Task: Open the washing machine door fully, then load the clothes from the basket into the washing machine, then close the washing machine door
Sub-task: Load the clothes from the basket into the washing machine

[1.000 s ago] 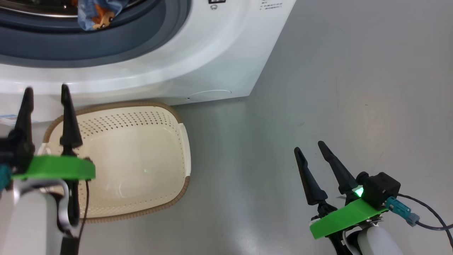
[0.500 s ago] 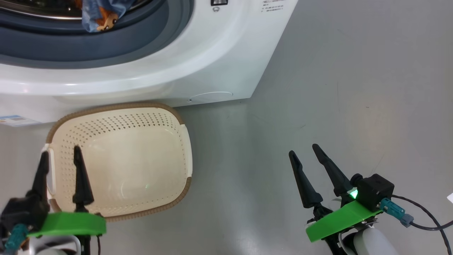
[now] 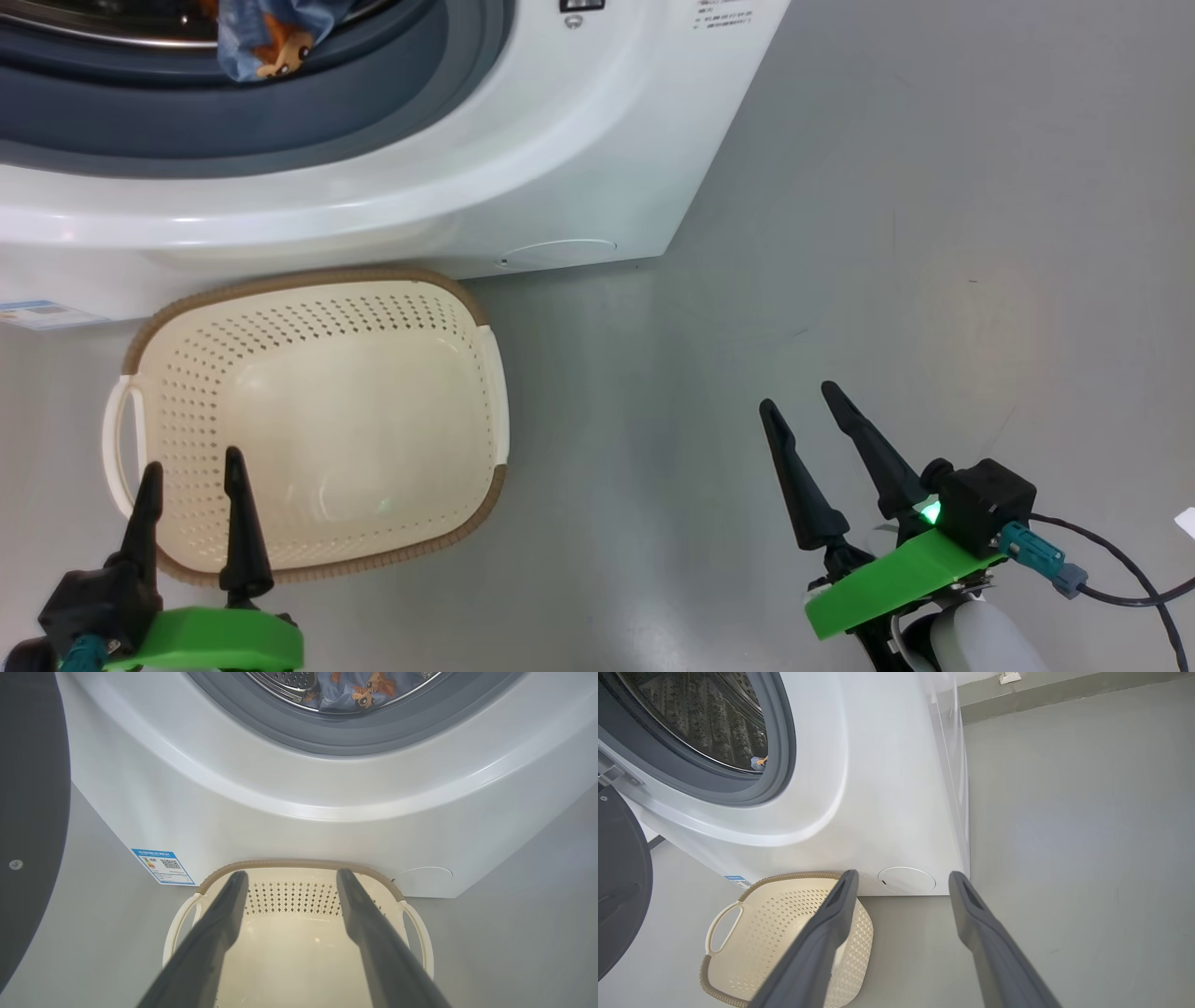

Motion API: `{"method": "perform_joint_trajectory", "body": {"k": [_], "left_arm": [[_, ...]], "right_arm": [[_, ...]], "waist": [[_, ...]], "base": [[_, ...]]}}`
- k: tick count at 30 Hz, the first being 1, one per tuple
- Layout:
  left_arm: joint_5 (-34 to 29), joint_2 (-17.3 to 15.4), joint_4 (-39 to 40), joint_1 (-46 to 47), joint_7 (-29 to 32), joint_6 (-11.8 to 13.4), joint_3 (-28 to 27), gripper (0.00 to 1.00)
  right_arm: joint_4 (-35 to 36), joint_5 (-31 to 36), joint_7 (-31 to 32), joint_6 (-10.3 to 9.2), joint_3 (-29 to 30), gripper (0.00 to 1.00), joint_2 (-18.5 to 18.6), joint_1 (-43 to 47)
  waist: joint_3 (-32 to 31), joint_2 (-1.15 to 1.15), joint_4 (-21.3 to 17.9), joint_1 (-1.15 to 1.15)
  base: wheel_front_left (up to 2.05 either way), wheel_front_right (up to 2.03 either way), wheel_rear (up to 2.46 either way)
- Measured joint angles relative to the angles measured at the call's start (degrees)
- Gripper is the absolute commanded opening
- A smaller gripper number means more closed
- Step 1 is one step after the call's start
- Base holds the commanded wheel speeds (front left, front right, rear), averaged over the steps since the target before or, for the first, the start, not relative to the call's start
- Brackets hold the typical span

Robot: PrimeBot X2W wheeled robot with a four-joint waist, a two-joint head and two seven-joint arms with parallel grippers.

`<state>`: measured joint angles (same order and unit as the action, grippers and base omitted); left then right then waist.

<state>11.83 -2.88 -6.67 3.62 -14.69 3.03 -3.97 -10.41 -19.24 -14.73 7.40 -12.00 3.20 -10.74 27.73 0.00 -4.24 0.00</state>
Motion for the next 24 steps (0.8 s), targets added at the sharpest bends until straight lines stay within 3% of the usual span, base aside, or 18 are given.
{"method": "perform_joint_trajectory", "body": {"k": [16, 24], "left_arm": [[-0.1, 0.19, -1.27, 0.41, 0.0, -0.09, 0.67, 1.0], [-1.56, -1.49, -1.57, 9.78, 0.0, -1.38, 1.4, 1.0]], "right_arm": [[-0.51, 0.01, 0.0, 0.0, -0.35, 1.0, 0.0, -0.14], [-0.53, 0.01, 0.0, 0.0, -0.69, 1.0, 0.0, -0.2]], "waist": [[-0.22, 0.0, -0.21, 0.0], [0.02, 0.0, -0.51, 0.0]], "base": [[0.0, 0.0, 0.0], [0.0, 0.0, 0.0]]}}
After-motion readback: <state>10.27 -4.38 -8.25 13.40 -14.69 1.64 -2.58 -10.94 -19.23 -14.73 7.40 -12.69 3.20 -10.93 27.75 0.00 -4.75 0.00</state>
